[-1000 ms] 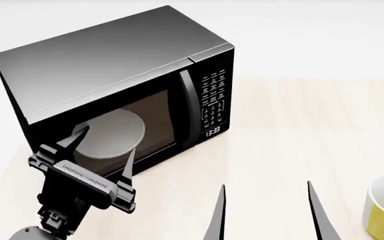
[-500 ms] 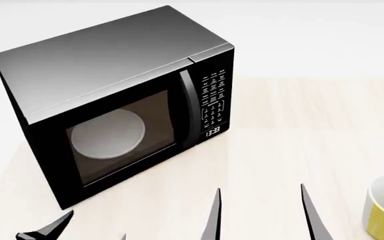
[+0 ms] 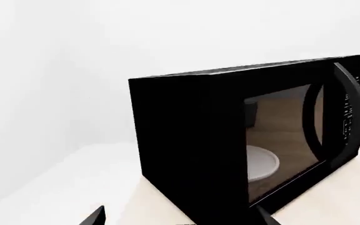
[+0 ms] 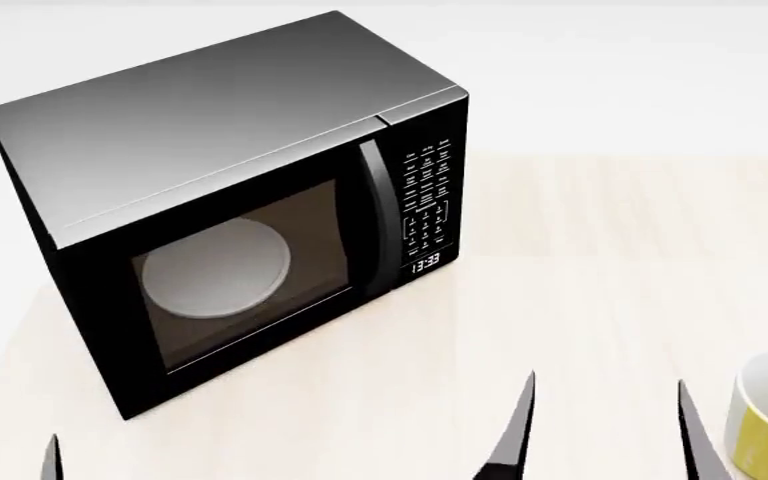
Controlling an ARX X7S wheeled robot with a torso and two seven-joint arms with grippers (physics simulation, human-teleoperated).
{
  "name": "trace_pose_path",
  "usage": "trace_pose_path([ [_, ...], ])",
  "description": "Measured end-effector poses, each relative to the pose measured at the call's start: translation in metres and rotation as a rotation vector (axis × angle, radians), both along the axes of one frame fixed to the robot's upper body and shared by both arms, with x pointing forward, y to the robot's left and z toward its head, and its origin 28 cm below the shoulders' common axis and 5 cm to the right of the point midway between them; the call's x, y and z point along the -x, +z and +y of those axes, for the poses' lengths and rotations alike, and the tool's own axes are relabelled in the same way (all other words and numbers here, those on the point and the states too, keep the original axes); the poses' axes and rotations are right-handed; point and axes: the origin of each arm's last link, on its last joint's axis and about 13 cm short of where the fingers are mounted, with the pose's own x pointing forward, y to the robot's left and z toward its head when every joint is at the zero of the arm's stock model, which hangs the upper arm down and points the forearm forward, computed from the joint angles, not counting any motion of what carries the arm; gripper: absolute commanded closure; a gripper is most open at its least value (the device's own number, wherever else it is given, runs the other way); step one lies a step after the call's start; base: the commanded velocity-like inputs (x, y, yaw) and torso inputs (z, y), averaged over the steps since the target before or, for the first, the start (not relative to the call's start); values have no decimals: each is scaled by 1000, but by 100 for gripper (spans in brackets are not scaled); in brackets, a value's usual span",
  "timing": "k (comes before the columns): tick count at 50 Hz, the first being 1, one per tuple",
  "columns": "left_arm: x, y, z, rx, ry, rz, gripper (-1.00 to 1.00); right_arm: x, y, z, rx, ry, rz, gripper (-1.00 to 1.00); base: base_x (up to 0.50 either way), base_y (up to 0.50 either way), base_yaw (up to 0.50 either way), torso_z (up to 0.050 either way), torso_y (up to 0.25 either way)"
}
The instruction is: Close the microwave.
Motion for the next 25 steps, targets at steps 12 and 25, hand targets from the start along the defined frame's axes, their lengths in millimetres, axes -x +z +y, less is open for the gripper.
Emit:
trace_pose_path([
  [12,18,82,64,-64,433,-379,-100,1,80,-71,-63,-481,-334,-100,0,0,0,0,0],
  [25,36,119,81,-107,585,-559,-100,18,111,-91,-95,-651,-519,-100,0,0,0,0,0],
])
